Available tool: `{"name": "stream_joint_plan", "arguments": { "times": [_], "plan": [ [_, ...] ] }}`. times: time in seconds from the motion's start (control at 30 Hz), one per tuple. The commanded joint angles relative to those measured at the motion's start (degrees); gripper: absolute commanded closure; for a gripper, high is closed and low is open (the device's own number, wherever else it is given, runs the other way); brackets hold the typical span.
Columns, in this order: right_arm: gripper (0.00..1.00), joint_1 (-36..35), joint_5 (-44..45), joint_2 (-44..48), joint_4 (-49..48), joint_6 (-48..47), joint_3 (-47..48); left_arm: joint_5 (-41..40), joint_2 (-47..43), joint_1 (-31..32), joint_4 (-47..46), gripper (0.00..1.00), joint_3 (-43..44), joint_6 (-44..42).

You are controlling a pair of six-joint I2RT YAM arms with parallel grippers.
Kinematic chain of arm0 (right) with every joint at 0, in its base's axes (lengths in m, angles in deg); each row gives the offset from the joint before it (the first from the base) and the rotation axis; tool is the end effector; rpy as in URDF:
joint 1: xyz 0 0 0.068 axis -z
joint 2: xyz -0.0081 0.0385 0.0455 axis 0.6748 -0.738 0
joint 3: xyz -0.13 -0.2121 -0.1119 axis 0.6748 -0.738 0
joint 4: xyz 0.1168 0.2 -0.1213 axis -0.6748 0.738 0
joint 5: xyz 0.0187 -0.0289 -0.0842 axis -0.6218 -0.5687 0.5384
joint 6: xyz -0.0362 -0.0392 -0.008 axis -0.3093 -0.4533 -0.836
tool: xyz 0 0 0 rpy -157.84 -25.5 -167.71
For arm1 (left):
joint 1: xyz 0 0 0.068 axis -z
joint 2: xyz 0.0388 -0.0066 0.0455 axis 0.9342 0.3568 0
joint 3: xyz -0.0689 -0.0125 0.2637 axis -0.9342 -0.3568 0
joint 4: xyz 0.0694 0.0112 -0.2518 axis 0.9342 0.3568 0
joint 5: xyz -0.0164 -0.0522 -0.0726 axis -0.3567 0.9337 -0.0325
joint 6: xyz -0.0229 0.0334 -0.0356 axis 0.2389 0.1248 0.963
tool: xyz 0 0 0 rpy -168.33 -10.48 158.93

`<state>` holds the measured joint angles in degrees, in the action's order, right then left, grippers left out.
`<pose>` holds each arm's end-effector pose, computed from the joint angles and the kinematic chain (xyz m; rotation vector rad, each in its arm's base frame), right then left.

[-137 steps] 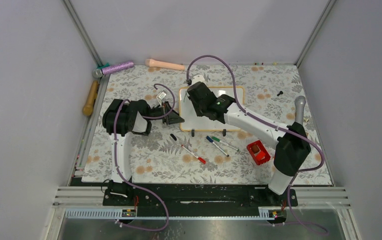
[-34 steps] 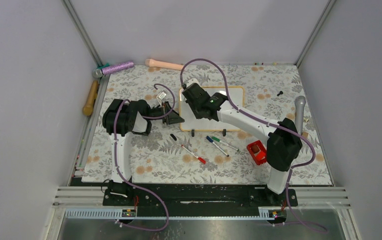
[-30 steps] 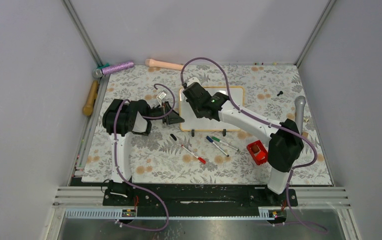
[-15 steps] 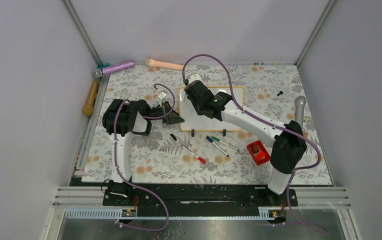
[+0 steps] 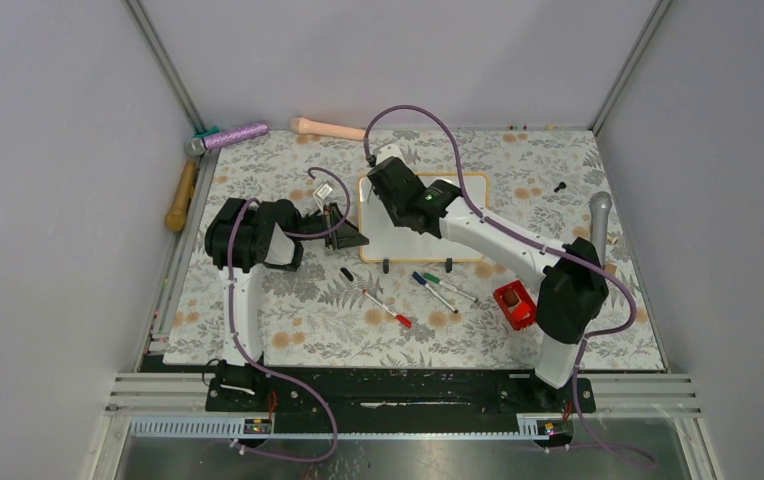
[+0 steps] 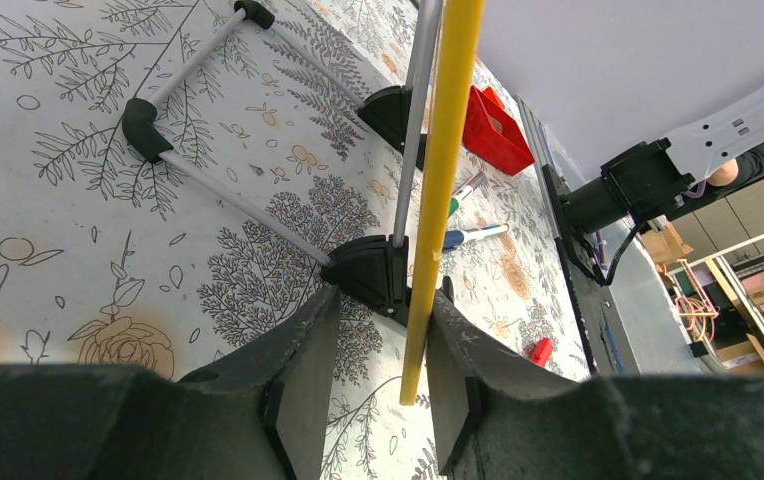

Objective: Write a sentence on the whiteboard

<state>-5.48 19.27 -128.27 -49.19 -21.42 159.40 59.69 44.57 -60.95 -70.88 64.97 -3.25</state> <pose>0.2871 0.2941 0.3098 -0.5783 2.1399 -0.0227 0.3713 -0.0879 0.0840 0.6358 1.7317 -1.6702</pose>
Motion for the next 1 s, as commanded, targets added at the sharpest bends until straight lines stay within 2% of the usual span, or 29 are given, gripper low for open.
{"name": "stream_joint_plan", "arguments": {
  "times": [0.0,0.97],
  "plan": [
    [1.00,0.77,2.06,-0.69,-0.61,-0.51,2.07,-0.86,1.39,0.17,-0.67,0.64,0.48,-2.07],
    [1.00,1.08,-2.98,2.04,0.25,2.53,-5.59,-0.84,1.42,0.17,-0.63,0.64,0.41,-2.16]
  ]
}}
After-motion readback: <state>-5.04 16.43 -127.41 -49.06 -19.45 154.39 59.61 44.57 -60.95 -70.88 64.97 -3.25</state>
